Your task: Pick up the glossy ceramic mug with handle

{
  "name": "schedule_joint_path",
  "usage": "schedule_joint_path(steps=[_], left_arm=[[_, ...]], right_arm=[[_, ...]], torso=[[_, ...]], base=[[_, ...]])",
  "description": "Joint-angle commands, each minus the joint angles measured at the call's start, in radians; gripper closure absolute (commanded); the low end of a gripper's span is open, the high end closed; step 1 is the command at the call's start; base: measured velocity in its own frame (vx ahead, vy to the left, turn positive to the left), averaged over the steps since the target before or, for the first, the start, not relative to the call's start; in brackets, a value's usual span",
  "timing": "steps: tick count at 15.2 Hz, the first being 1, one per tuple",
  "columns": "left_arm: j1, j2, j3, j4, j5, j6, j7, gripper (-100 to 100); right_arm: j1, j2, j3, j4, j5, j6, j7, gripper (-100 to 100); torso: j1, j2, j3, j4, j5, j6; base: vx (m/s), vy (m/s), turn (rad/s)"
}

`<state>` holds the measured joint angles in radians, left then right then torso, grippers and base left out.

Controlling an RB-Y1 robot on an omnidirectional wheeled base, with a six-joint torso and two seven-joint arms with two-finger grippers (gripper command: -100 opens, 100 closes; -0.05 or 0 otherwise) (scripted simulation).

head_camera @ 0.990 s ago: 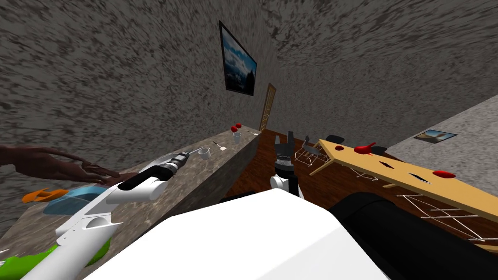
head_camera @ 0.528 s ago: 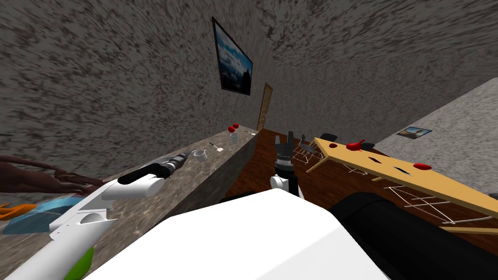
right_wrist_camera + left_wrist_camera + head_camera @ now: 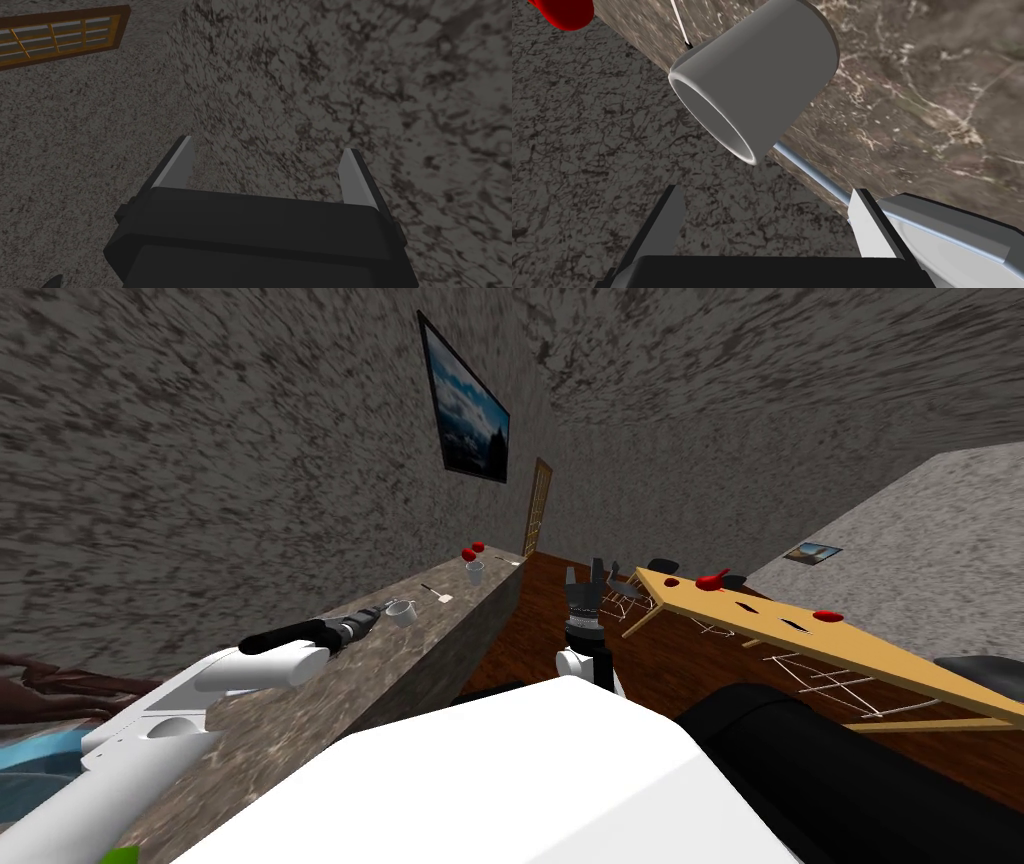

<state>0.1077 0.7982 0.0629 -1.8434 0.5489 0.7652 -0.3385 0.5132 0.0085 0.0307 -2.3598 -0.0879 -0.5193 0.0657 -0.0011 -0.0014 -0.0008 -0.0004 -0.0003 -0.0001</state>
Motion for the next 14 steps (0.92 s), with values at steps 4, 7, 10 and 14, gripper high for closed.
schedule_joint_path(steps=[4, 7, 10, 14], left_arm=[[-0.019, 0.033, 0.003, 0.022, 0.038, 0.096, -0.01, -100], [-0.036, 0.06, 0.003, 0.044, 0.07, 0.161, -0.019, -100], [-0.052, 0.086, 0.004, 0.065, 0.101, 0.224, -0.028, -100], [-0.083, 0.134, 0.005, 0.106, 0.16, 0.309, -0.045, -100]], right_arm=[[0.0, 0.0, 0.0, 0.0, 0.0, 0.0, 0.0, 0], [0.0, 0.0, 0.0, 0.0, 0.0, 0.0, 0.0, 0], [0.0, 0.0, 0.0, 0.0, 0.0, 0.0, 0.0, 0], [0.0, 0.0, 0.0, 0.0, 0.0, 0.0, 0.0, 0]], torso=[[0.0, 0.0, 0.0, 0.0, 0.0, 0.0], [0.0, 0.0, 0.0, 0.0, 0.0, 0.0], [0.0, 0.0, 0.0, 0.0, 0.0, 0.0], [0.0, 0.0, 0.0, 0.0, 0.0, 0.0]], base=[[0.013, -0.008, -0.087], [0.02, -0.01, -0.106], [0.021, -0.007, -0.092], [0.022, -0.007, -0.107]])
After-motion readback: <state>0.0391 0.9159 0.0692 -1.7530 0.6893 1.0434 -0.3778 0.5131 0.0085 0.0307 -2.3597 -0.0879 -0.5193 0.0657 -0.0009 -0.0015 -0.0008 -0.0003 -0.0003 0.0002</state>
